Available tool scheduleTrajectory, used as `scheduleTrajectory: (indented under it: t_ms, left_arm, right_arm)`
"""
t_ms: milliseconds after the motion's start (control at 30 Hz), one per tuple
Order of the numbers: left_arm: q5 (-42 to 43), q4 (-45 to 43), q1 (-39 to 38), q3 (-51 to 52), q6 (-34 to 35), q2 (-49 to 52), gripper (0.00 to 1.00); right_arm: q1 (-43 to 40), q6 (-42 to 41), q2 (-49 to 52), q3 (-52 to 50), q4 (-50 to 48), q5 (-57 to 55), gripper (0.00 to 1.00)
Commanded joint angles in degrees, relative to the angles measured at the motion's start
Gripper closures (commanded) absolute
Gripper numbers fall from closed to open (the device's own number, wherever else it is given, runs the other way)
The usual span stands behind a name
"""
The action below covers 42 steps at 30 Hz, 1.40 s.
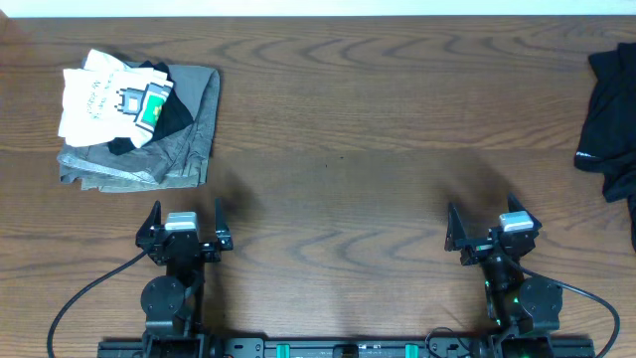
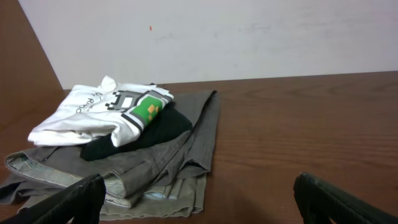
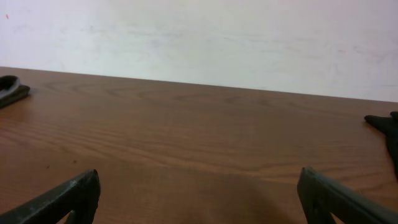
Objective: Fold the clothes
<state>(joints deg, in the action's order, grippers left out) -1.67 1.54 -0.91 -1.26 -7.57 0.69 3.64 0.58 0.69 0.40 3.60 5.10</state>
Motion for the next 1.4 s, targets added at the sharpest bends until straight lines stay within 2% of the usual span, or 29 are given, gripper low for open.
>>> scheduleTrajectory:
  t_ms: [0, 333, 1367]
  left_arm:
    - [-0.50, 2.47, 1.01, 1.03, -0.76, -0.63, 0.02]
    - [-0.50, 2.47, 5.22, 1.03, -0.76, -0.63, 0.02]
    - [-0.50, 2.47, 5.25, 1.03, -0.76, -0.61, 0.02]
  right_arm:
    - [0.50, -0.76, -0.31, -0.09, 0.24, -0.42, 0.01]
    - [0.50, -0.76, -0.31, -0.09, 0.24, -0.42, 0.01]
    - [0.50, -0.76, -0.31, -0.09, 0.24, -0.42, 0.01]
